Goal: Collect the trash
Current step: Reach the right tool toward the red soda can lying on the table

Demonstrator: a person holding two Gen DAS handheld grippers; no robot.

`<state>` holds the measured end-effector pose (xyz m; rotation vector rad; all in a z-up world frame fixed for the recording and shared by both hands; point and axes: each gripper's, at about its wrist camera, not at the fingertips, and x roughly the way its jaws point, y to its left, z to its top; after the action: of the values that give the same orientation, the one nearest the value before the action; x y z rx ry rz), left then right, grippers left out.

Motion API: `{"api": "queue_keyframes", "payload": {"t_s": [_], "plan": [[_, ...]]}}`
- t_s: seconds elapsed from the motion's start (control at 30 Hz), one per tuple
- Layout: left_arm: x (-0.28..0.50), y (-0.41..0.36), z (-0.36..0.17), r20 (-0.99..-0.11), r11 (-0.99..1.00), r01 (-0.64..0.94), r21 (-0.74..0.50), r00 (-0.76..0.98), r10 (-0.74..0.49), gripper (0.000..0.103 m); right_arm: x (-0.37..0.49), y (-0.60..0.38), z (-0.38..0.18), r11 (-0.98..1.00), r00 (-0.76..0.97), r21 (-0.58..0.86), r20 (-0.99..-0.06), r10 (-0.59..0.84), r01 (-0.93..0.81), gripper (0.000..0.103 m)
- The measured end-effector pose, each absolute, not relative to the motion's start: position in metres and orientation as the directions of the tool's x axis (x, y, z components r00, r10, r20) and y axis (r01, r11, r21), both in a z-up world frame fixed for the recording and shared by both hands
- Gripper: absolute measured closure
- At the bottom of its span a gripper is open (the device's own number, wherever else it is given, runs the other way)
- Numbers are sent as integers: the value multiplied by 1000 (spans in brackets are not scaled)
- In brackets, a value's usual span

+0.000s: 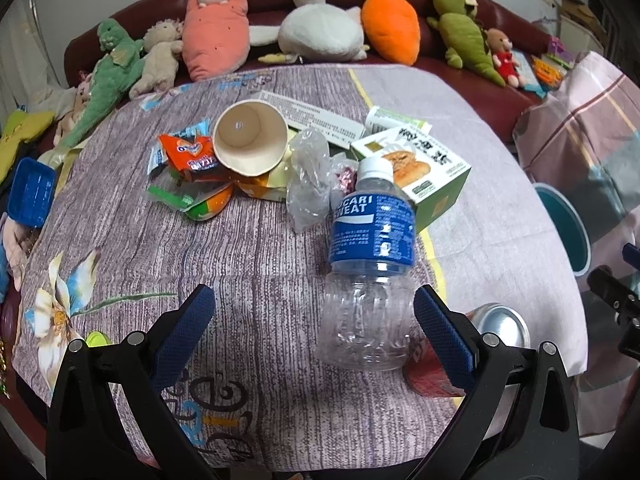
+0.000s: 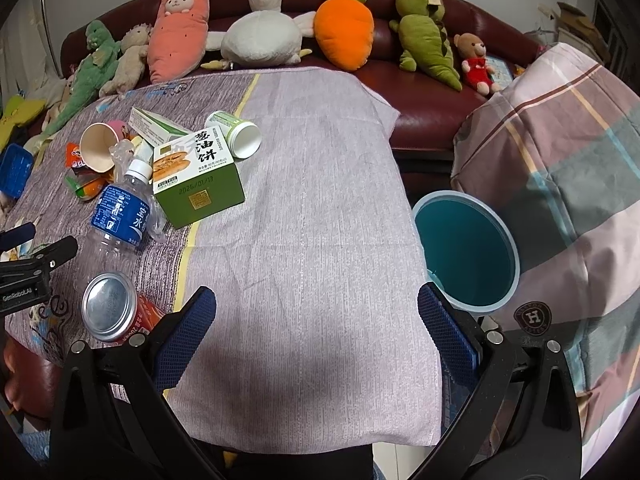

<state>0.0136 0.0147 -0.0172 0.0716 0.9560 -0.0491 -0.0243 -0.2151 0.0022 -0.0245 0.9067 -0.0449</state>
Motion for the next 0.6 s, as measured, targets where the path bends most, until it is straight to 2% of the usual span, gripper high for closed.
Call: {"api": "queue_keyframes", "payload": {"t_s": [0.23,0.4,0.6], "plan": [[32,8,-31,-851,992,113,55,524,-13,4,-21,-221,-4,1000,623,4,-782,-13,26,6],[42,3,-43,-872,990,130,47,489,-23,4,-19,-230,-4,992,666,125,-742,83,15,6],[51,2,-52,-887,987,158,25,460,-51,4,-13,-232,-7,996,636,89,-769,62,10,6]]}}
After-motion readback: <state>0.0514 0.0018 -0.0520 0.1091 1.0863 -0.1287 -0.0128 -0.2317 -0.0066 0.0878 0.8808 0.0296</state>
